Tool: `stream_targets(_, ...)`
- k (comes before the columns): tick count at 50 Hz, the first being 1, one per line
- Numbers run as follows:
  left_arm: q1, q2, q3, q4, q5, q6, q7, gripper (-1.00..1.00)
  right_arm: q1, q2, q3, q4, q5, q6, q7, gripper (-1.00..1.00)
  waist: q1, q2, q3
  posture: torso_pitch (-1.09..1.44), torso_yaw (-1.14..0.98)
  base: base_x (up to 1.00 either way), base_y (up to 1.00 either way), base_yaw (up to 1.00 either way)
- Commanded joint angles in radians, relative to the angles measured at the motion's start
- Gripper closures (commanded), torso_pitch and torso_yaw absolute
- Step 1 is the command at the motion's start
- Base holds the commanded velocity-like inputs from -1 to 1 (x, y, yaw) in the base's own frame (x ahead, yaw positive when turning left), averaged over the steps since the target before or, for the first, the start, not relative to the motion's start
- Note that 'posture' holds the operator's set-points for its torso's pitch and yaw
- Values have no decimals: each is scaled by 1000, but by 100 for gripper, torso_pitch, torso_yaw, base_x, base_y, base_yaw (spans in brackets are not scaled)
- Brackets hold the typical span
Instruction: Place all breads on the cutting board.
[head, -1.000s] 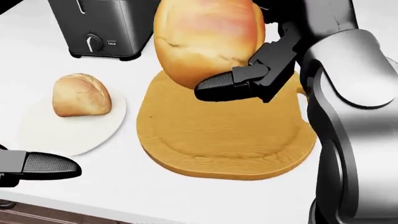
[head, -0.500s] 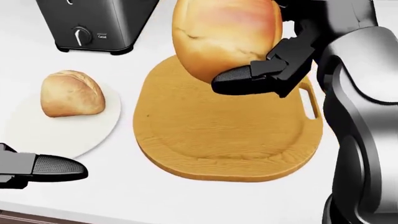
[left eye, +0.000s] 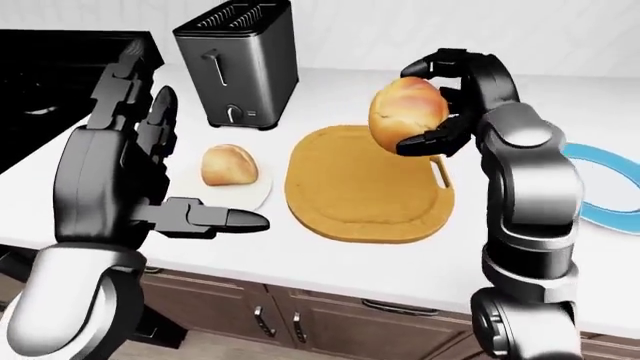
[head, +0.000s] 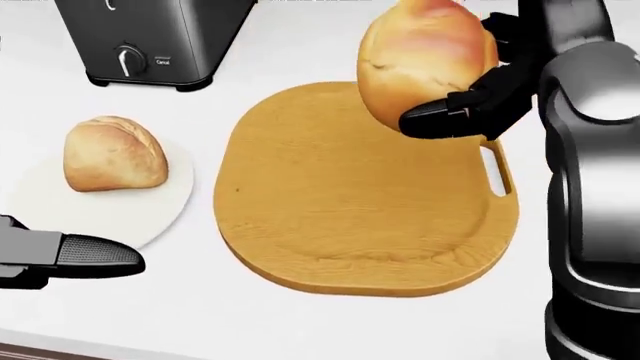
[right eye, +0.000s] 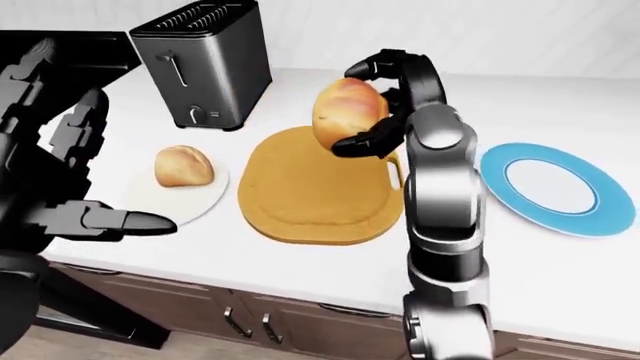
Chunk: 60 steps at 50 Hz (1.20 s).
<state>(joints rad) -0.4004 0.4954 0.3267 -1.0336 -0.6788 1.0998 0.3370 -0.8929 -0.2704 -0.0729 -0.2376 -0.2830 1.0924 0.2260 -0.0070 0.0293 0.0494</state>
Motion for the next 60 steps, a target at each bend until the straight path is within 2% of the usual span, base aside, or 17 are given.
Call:
stream_targets(1, -13, 17, 14, -14, -5, -38, 15, -100, -24, -2, -13, -1, -16, -64, -9, 100, 0, 1, -23, 0, 0, 0, 0, 0)
stream_targets(7, 4, 49, 13, -14, -58, -65, 60, -100, 16, 6, -23, 41, -24, -118, -15, 100, 1, 2, -26, 0, 0, 0, 0, 0)
stream_targets(17, 18, 47, 14, -14, -48, -74, 54, -100, 48, 5, -16, 48, -47, -143, 0, 100, 2, 3, -26, 0, 0, 0, 0, 0)
stream_targets(19, 18, 48, 15, -14, -51, -75, 55, -100, 59, 7, -14, 45, -55, -147, 8, 94, 2, 2, -26, 0, 0, 0, 0, 0)
stream_targets(25, 12, 45, 20, -14, -50, -69, 53, -100, 72, 12, -19, 50, -64, -163, 19, 65, 2, 2, -26, 0, 0, 0, 0, 0)
stream_targets(31, 16, 45, 21, -14, -47, -73, 50, -100, 82, 13, -20, 50, -67, -173, 25, 16, 2, 3, -26, 0, 0, 0, 0, 0)
stream_targets(33, 15, 49, 25, -14, -55, -73, 53, -100, 89, 11, -19, 50, -69, -179, 29, -11, 2, 3, -26, 0, 0, 0, 0, 0)
stream_targets(36, 9, 69, 49, -14, -103, -70, 79, -100, 104, 12, -19, 45, -75, -186, 33, -14, 2, 3, -26, 0, 0, 0, 0, 0)
stream_targets(39, 14, 75, 54, -14, -126, -77, 94, -100, 133, 13, -20, 30, -82, -196, 41, -39, 2, 2, -25, 0, 0, 0, 0, 0)
stream_targets(45, 11, 80, 52, -14, -131, -77, 100, -100, 153, 13, -24, 11, -97, -198, 54, -50, 3, 3, -27, 0, 0, 0, 0, 0)
stream_targets(51, 5, 80, 53, -14, -133, -72, 102, -100, 167, 17, -23, 7, -99, -213, 65, -90, 2, 4, -27, 0, 0, 0, 0, 0)
stream_targets(60, -3, 85, 48, -14, -143, -67, 113, -100, 159, 4, -25, -41, -119, -179, 96, -94, 2, 4, -27, 0, 0, 0, 0, 0)
